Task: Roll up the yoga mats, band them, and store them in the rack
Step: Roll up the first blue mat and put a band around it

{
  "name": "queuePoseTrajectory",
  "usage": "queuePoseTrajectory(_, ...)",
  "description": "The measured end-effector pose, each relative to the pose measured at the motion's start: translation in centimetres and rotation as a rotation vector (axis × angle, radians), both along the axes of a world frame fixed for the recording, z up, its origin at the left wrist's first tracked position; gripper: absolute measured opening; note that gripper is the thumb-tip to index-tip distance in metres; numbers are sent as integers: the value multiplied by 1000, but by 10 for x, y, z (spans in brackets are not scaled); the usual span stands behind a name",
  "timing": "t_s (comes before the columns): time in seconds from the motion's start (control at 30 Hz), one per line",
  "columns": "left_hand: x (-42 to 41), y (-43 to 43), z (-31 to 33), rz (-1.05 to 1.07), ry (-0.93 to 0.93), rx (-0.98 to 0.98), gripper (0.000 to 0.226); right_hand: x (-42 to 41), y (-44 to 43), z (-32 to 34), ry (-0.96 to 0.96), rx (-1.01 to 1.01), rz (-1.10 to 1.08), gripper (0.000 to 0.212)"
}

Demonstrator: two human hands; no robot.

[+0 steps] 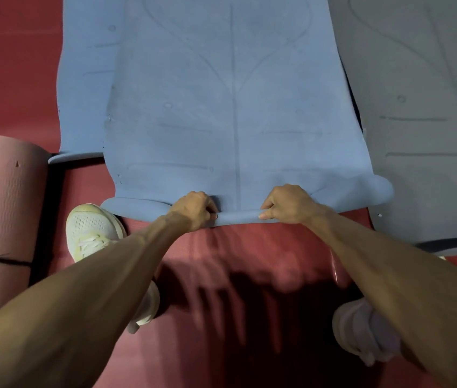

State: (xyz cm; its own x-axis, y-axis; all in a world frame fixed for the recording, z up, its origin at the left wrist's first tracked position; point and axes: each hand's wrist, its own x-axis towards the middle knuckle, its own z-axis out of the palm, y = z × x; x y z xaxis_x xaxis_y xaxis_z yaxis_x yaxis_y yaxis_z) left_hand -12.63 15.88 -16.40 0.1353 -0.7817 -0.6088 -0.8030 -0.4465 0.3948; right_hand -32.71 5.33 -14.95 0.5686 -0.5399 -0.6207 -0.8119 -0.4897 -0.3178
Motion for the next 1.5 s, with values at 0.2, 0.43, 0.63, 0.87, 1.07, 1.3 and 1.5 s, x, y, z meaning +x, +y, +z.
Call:
queuePoseTrajectory(0.2, -2, -14, -12, -15, -61, 23, 14, 2, -5, -24, -7, 5, -188, 29)
queuePoseTrajectory(0.43, -5, -3, -19, 82, -186, -215, 19, 0, 10, -38, -143, -103, -447, 31)
queuePoseTrajectory(0.63, -23, 11, -24, -31, -284, -428, 25, -2, 21, -46, -288, -166, -487, 30)
queuePoseTrajectory(0.87, -29, 31, -36, -6, -325, -617, 23, 0, 18, -52, -246, -240, -448, 29)
queuePoseTrajectory(1.07, -15, 39, -42, -250, -390, -647, 46, 2, 7, -48, -243, -143, -442, 28)
queuePoseTrajectory(1.3, -9, 10, -23, -240, -337, -413, 35, -9, 24, -49, -332, -455, -269, 20)
queuePoseTrajectory(1.5, 0, -19, -13, -85, -267, -278, 35, -23, 27, -41, -394, -689, 98, 31)
